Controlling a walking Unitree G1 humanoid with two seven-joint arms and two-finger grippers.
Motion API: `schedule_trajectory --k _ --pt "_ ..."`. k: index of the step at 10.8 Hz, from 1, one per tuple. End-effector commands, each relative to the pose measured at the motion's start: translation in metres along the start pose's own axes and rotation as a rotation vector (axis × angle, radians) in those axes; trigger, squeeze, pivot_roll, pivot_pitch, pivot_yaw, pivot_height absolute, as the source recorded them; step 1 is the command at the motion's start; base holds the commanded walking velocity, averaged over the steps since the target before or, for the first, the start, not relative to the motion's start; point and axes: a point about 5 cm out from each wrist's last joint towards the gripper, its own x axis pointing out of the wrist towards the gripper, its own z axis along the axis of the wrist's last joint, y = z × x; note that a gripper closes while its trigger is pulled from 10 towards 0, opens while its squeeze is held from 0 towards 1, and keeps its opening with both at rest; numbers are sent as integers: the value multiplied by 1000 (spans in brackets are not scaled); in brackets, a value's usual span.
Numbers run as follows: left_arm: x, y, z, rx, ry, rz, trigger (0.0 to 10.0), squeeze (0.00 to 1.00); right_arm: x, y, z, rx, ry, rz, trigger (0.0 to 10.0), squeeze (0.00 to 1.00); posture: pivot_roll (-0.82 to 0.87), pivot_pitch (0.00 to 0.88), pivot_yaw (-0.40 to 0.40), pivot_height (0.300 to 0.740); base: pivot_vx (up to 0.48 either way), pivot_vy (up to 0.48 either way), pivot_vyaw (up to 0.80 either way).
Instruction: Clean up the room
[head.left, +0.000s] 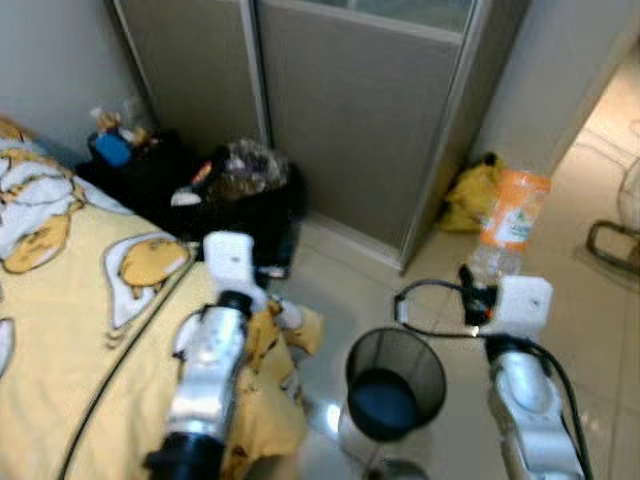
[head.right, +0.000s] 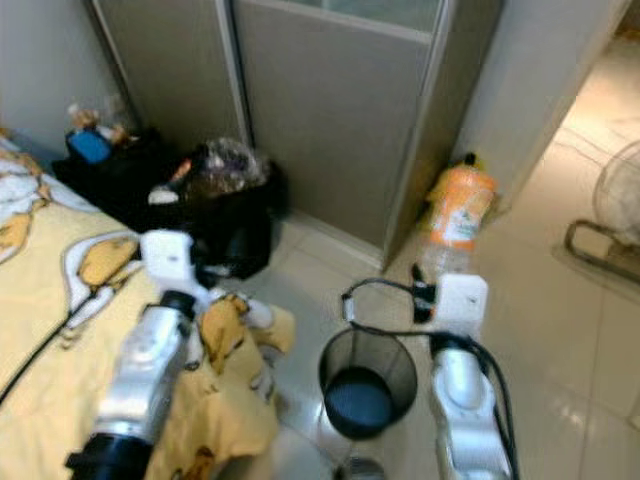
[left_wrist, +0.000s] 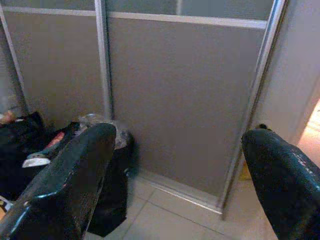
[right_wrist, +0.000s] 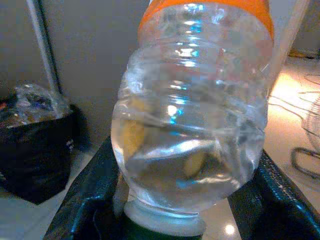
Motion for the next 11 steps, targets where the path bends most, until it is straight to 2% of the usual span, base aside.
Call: schedule_trajectory --k 1,2,5,8,9,10,11 --pt "10 -10 4 -2 1 -44 10000 0 3 -4 0 -20 16 -14 0 0 -244 0 69 740 0 -244 0" --pt "16 -7 1 -3 37 -29 10000 0 5 -2 -3 -3 29 -11 0 0 -245 0 67 740 0 0 -750" --pt "12 -8 3 14 19 -6 10000 0 6 -2 -8 -28 46 5 0 0 -225 0 57 740 0 0 -752" --pt "11 -12 3 62 16 3 10000 0 15 8 -16 -25 92 51 0 0 -204 0 56 740 0 0 0" --pt "11 -10 4 86 15 8 10000 0 18 11 -15 -19 93 62 3412 0 -200 0 58 740 0 0 0" --pt "11 -10 3 90 20 16 10000 0 22 9 -15 -12 89 47 0 0 -198 0 59 740 0 0 494" --pt "12 -10 2 85 28 18 10000 0 22 9 -16 -16 92 49 0 0 -199 0 61 740 0 0 488"
